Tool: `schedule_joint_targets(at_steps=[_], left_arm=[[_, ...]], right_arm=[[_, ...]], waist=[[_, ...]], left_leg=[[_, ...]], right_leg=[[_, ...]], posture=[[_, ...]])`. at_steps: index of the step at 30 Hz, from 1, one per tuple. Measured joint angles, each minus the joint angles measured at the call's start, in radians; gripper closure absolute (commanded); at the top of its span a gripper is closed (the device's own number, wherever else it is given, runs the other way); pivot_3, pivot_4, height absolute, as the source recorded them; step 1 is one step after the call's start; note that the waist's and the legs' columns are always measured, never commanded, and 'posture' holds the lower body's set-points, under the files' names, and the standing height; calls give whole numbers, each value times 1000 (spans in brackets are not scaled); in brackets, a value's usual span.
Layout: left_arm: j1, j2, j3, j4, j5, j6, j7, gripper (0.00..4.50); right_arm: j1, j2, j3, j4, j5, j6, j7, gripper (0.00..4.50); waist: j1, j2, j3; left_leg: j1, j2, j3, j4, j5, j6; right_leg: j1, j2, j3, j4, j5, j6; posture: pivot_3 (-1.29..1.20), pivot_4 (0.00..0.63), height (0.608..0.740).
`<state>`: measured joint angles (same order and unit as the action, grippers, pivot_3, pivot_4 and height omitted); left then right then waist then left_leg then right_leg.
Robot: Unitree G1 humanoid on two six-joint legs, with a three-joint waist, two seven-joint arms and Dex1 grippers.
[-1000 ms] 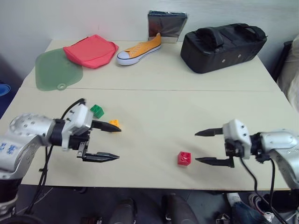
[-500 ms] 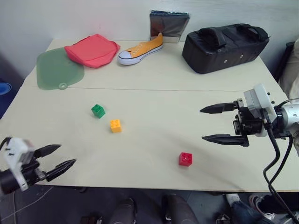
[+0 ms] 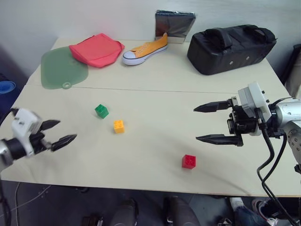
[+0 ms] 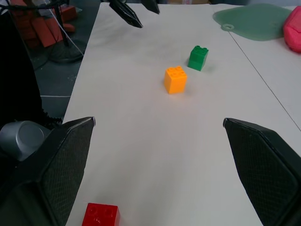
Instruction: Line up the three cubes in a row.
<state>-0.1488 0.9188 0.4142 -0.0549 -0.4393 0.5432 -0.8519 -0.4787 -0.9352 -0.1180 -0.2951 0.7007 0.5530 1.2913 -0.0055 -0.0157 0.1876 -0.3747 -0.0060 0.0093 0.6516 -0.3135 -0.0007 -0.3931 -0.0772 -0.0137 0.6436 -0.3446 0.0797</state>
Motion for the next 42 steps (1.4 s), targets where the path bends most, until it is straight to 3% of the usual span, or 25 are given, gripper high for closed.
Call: schedule_joint_targets(at_steps=[2,4,12,15,18,26,37,42], left_arm=[[-247,-18,-152,123,60,40,29,0],[-354,-24,-231,181,102,48,35,0],[-573,-116,-462,483,281,32,50,0],[-593,-128,-472,542,297,14,40,0],[-602,-145,-472,568,309,-27,29,585],[-631,-192,-472,659,339,-117,29,2936],[-635,-205,-464,689,360,-219,0,3020],[-636,-168,-388,600,258,-319,-166,3020]], right_arm=[[5,8,2,-36,14,12,-16,16],[11,11,0,-63,24,15,-23,16],[36,31,-5,-96,28,15,-74,16],[38,37,-5,-97,28,14,-94,16],[45,39,-5,-98,27,13,-104,0],[57,43,-5,-101,26,12,-108,0],[60,40,-5,-102,25,10,-97,0],[138,-11,-5,-132,25,-3,-31,0]], waist=[[7,-1,0],[4,-1,0],[-9,-2,0],[-7,-2,0],[0,-2,0],[5,-2,0],[5,-2,0],[5,-2,0]], left_leg=[[-3,0,-2,2,2,-2],[-3,0,-1,3,2,-2],[-4,0,2,10,1,0],[-4,0,2,11,1,0],[-4,0,2,12,1,0],[-6,0,1,13,1,0],[-6,0,0,13,1,0],[-13,0,-2,15,1,0]], right_leg=[[-1,1,-3,2,0,0],[-1,1,-2,5,1,1],[-2,2,-2,10,1,2],[-2,1,-2,10,1,2],[-2,1,-2,10,1,2],[-2,1,-3,10,1,3],[-2,1,-4,10,1,3],[-7,1,-6,10,1,3]], posture=[[0,150,740],[0,150,740],[0,150,740],[0,150,740],[0,150,740],[0,150,740],[0,150,740],[0,150,740]])
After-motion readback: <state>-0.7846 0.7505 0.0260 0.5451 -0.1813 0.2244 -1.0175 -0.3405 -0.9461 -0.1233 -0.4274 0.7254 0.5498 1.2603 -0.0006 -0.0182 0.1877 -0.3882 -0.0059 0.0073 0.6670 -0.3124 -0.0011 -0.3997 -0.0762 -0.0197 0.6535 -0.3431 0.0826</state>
